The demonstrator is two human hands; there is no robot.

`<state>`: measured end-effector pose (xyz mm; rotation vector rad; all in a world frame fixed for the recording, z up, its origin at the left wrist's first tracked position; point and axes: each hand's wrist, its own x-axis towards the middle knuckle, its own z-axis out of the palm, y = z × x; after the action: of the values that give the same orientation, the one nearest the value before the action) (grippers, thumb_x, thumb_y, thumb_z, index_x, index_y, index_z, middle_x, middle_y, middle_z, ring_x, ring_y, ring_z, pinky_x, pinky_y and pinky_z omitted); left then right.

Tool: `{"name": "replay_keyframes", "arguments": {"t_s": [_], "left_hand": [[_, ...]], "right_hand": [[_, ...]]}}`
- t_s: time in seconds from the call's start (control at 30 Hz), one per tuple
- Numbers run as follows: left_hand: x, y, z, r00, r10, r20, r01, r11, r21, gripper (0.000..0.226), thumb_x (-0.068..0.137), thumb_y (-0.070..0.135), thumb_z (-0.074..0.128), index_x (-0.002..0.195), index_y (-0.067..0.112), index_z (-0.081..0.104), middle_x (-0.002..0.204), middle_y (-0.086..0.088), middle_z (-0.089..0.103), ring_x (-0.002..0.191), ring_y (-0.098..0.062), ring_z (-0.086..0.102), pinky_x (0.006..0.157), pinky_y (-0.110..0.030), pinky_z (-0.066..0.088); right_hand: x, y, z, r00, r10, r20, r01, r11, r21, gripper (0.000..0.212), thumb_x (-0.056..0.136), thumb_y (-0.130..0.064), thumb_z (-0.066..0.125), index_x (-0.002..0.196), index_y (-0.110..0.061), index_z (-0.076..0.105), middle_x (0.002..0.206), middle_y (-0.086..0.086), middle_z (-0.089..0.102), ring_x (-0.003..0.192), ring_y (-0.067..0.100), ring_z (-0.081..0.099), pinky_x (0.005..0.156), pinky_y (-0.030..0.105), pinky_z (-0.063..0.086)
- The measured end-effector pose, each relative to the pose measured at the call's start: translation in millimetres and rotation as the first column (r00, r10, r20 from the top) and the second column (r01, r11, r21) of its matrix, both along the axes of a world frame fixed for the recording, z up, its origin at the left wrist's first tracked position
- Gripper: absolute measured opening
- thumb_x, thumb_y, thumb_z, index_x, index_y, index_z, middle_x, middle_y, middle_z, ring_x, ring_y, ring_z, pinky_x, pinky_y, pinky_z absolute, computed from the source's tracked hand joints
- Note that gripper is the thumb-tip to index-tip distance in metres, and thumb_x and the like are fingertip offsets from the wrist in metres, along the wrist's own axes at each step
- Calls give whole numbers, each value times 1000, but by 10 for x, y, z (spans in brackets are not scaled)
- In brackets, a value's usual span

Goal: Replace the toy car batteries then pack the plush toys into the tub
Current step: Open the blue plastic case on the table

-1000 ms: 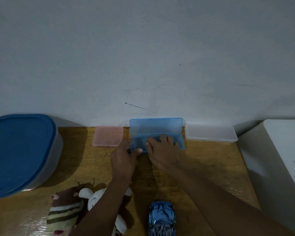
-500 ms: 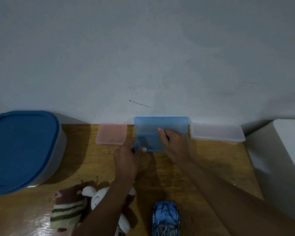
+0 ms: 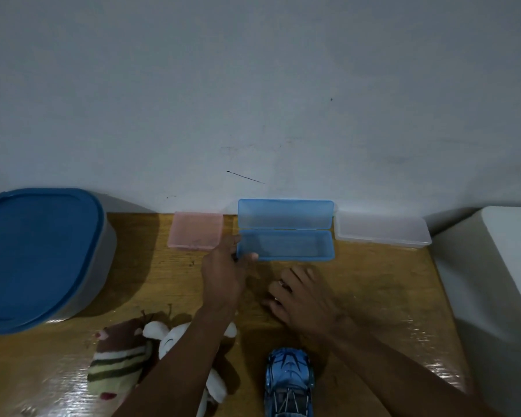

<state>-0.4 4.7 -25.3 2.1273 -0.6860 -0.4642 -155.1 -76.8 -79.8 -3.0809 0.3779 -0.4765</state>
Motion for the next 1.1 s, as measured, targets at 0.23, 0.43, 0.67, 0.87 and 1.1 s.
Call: {"name": "replay_keyframes", "arguments": {"t_s": [0.23, 0.43, 0.67, 0.87, 1.1], "left_hand": [[-28, -14, 29, 1000, -13, 10, 13, 999, 48, 41, 81, 21, 76, 120, 13, 63, 105, -7, 73, 89, -13, 66, 63, -7, 42], [-66, -38, 61, 1000, -29, 4, 29, 993, 116, 39, 86, 22, 70, 123, 17, 59, 109, -9, 70, 94, -22, 65, 70, -29, 50], [-130, -32, 144, 999, -42, 35, 34, 978, 205, 34, 90, 20, 65, 123, 19, 58, 111, -4, 68, 91, -16, 61, 70, -25, 43], [5, -46, 218, 977, -158, 144, 119, 961, 250, 41, 84, 17, 70, 123, 15, 56, 109, -8, 67, 98, -24, 63, 73, -30, 48], [239, -260, 285, 925, -375, 55, 328, 865, 380, 104, 69, 17, 81, 148, 24, 14, 119, -13, 58, 106, -31, 59, 76, -36, 51]], "right_hand": [[-23, 42, 104, 994, -51, -96, 61, 992, 108, 28, 90, -50, 48, 107, -30, 55, 114, -2, 59, 103, 20, 52, 75, 36, 48], [-85, 33, 281, 980, -20, -200, 82, 948, 309, 42, 92, -52, 43, 128, -30, 46, 136, 1, 49, 121, 23, 46, 94, 42, 47], [-264, -61, 622, 965, -243, -97, 259, 828, 498, 40, 97, -42, 43, 132, -22, 49, 136, 1, 45, 124, 17, 42, 104, 31, 38], [-20, -566, 930, 738, -661, -135, 516, 426, 743, 44, 96, -22, 51, 137, -10, 40, 129, 15, 53, 111, 29, 56, 89, 32, 47], [195, -815, 878, 690, -625, -364, 608, 228, 761, 58, 91, -21, 56, 144, -17, 31, 132, 15, 49, 111, 31, 54, 78, 30, 44]]}}
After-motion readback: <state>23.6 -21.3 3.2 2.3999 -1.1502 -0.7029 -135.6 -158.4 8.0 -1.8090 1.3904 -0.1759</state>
